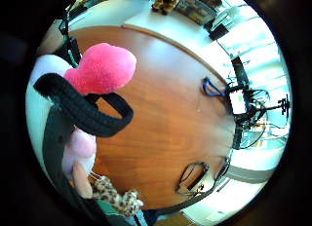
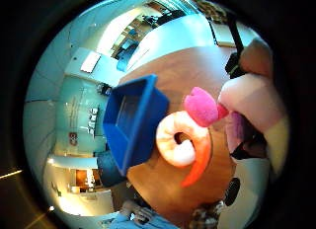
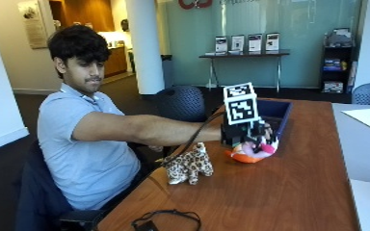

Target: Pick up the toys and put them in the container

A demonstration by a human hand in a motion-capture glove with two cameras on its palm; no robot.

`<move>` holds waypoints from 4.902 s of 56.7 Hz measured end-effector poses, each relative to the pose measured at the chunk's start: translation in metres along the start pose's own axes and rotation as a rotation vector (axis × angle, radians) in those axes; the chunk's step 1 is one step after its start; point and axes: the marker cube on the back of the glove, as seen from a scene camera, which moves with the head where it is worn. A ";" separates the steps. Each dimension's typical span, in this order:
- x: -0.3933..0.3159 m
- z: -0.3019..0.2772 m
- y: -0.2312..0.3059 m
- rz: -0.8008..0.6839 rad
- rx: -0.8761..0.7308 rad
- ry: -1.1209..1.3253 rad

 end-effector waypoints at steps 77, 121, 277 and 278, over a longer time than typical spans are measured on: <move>-0.111 -0.007 0.002 -0.068 -0.359 0.150; -0.056 0.108 0.022 -0.046 -0.349 -0.021; 0.018 0.057 0.232 -0.323 -0.071 0.250; 0.018 0.057 0.231 -0.330 -0.066 0.242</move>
